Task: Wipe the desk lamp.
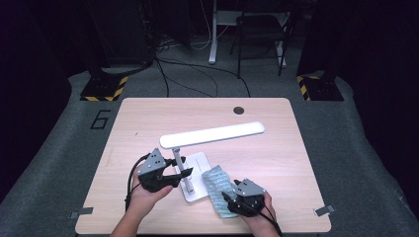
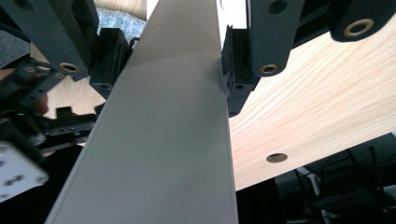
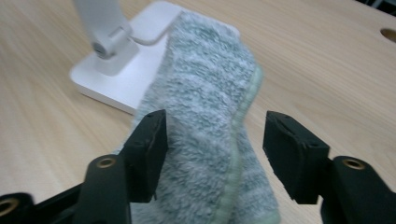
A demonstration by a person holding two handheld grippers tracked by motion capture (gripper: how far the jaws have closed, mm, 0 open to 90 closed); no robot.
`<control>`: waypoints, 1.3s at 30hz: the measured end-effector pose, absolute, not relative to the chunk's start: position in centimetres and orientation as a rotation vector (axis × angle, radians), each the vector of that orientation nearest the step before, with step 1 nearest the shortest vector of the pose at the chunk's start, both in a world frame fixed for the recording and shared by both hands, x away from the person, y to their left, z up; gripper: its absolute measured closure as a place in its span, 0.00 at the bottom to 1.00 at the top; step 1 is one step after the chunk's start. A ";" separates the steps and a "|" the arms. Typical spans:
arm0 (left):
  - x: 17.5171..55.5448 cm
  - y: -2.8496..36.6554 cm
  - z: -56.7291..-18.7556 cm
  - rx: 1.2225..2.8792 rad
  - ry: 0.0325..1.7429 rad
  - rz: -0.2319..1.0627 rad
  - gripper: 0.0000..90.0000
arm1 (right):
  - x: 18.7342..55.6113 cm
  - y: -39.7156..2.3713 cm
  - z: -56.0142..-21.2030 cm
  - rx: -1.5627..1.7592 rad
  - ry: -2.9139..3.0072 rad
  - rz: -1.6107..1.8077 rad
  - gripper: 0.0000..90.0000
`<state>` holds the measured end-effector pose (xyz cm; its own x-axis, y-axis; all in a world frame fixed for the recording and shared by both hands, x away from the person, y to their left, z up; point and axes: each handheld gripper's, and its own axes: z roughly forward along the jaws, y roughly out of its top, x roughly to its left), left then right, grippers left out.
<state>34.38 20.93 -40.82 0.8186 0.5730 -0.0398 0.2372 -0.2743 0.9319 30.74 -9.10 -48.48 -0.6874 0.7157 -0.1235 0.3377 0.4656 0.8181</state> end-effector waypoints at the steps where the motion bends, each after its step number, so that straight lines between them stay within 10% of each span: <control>1: 34.4 20.9 -40.8 1.858 0.614 0.367 0.58 | 30.4 -9.0 -48.3 0.848 2.255 1.124 0.50; 5: 34.4 20.9 -40.8 1.858 0.614 0.366 0.58 | 29.3 -8.1 -47.9 0.754 2.292 1.179 0.62; 16: 34.5 21.0 -40.9 1.862 0.606 0.376 0.58 | 32.6 -7.2 -51.8 0.936 2.410 1.053 0.44; 32: 34.4 21.0 -40.8 1.874 0.596 0.383 0.58 | 33.7 -7.3 -51.2 0.929 2.393 1.067 0.80; 39: 34.3 20.9 -40.8 1.878 0.603 0.389 0.58 | 30.7 -4.9 -49.7 0.824 2.438 1.235 0.80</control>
